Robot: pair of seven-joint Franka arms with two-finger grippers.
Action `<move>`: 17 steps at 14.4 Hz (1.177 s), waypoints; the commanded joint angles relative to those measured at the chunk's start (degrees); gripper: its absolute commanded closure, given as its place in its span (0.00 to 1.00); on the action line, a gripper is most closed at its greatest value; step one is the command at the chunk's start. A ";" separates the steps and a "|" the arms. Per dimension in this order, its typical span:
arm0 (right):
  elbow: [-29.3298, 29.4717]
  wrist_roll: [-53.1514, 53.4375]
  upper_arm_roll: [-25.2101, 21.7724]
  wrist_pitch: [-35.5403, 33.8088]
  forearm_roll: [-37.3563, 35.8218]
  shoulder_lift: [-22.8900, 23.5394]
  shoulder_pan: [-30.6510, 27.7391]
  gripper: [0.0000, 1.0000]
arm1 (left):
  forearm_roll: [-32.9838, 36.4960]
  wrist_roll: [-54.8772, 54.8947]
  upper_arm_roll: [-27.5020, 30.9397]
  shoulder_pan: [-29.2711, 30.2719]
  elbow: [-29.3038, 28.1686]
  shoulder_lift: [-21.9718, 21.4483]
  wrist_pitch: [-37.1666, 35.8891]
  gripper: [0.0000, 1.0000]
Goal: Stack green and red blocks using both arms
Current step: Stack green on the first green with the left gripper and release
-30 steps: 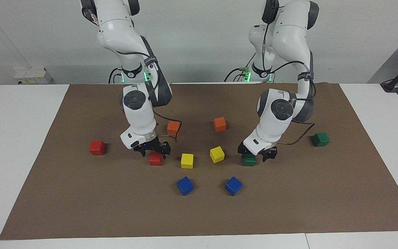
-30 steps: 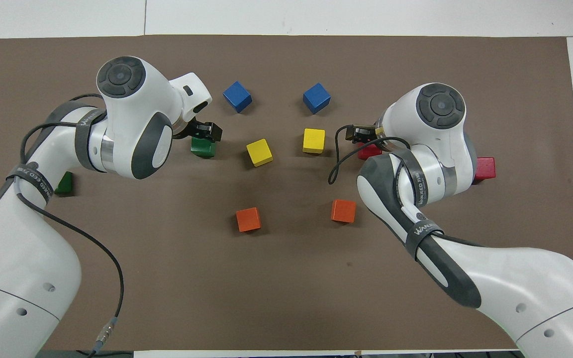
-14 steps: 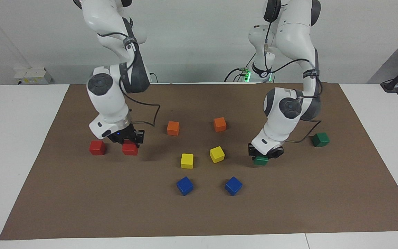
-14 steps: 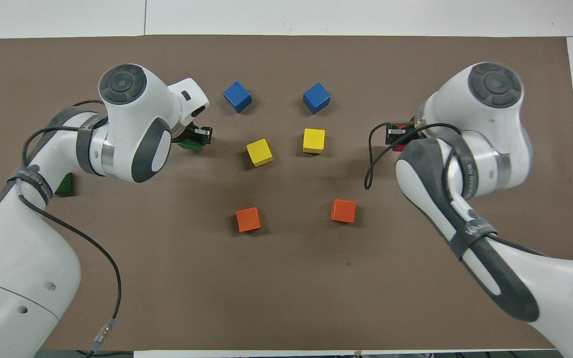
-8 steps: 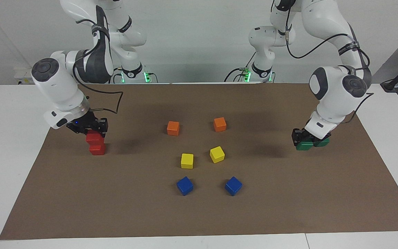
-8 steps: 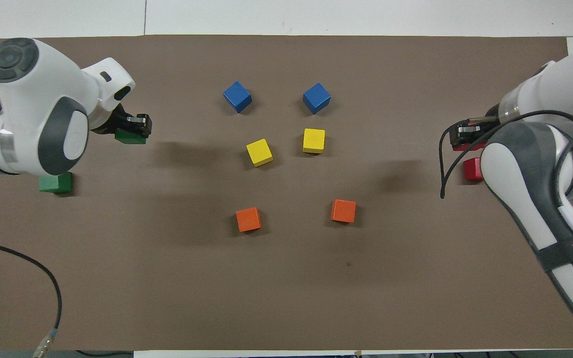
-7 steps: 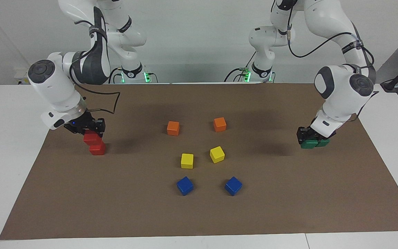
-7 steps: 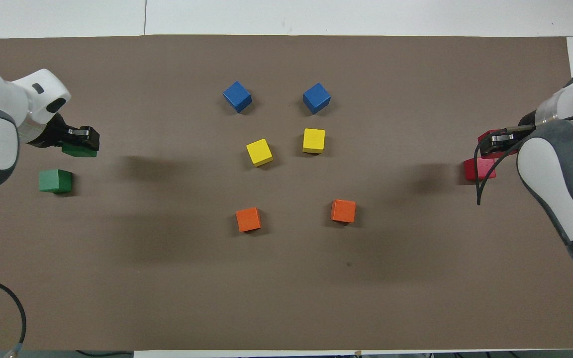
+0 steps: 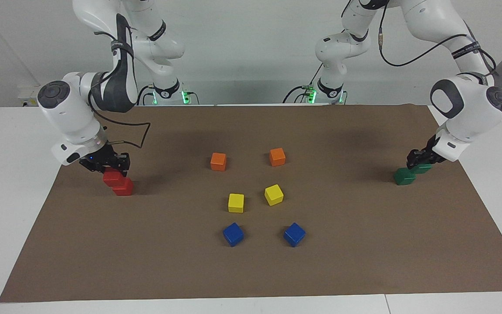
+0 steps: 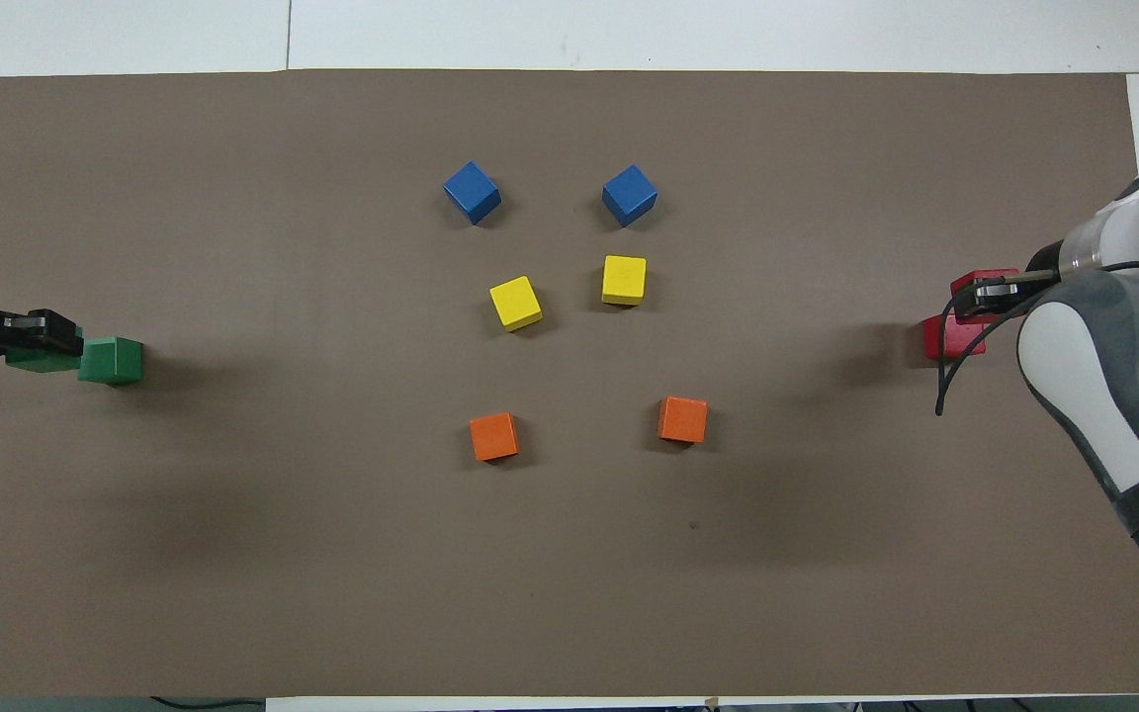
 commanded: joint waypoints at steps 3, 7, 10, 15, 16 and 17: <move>-5.90 -0.01 0.59 4.81 0.32 -2.71 -1.30 1.00 | 0.12 -4.74 -0.71 -0.05 -8.00 -3.75 7.95 1.00; -7.93 -0.01 0.59 7.89 0.32 -2.53 -1.65 1.00 | 0.21 -4.04 -0.71 -1.89 -8.09 -3.05 8.74 1.00; -9.24 0.08 0.59 9.29 0.32 -2.62 -1.91 1.00 | 0.21 -3.60 -0.71 -2.33 -8.96 -2.78 10.14 1.00; -10.47 -0.18 0.59 11.22 0.32 -2.18 -2.97 1.00 | 0.21 -2.89 -0.71 -1.63 -10.81 -3.05 12.52 1.00; -10.91 -0.18 0.59 11.67 0.32 -2.18 -2.97 1.00 | 0.21 -2.98 -0.71 -1.63 -10.81 -3.05 12.52 1.00; -11.00 -0.18 0.59 11.76 0.32 -2.09 -3.05 1.00 | 0.21 -2.98 -0.71 -1.63 -10.81 -3.05 12.61 1.00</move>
